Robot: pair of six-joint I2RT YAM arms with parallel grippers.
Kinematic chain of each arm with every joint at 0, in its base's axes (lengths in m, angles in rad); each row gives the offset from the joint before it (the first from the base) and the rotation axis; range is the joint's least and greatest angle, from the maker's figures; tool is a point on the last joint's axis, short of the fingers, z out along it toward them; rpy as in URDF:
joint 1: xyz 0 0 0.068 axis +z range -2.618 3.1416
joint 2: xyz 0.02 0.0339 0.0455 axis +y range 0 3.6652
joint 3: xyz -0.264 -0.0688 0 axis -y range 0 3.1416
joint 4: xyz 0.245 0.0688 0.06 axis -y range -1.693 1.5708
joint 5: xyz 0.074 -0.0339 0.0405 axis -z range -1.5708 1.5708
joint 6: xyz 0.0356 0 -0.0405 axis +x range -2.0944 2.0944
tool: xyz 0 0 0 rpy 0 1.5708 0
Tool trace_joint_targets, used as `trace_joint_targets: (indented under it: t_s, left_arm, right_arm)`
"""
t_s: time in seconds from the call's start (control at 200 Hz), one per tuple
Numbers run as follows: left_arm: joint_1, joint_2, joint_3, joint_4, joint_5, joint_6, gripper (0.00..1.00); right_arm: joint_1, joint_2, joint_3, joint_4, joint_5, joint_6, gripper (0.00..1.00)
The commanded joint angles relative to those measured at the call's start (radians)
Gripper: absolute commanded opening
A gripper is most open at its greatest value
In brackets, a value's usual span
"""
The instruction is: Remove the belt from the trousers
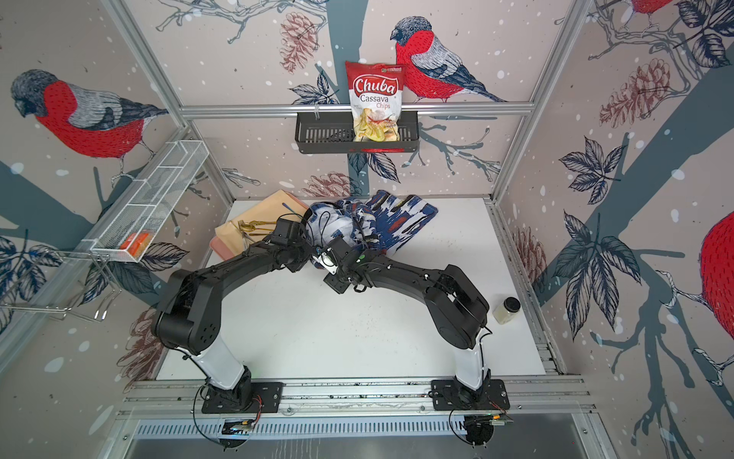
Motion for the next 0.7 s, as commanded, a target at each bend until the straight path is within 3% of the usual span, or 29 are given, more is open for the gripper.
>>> trace_joint_targets:
  t_s: [0.0, 0.37, 0.695]
  left_arm:
    - [-0.001, -0.013, -0.004, 0.019, 0.000, -0.004, 0.00]
    - [0.001, -0.007, -0.016, 0.027, 0.003, -0.001, 0.00]
    - [0.000, -0.017, -0.019, 0.020, 0.000, -0.002, 0.00]
  right_arm:
    - [0.003, 0.009, 0.012, 0.035, 0.106, -0.018, 0.61]
    - [-0.001, -0.067, -0.021, 0.081, 0.052, -0.029, 0.61]
    - [0.010, 0.027, -0.014, 0.070, 0.073, -0.043, 0.61]
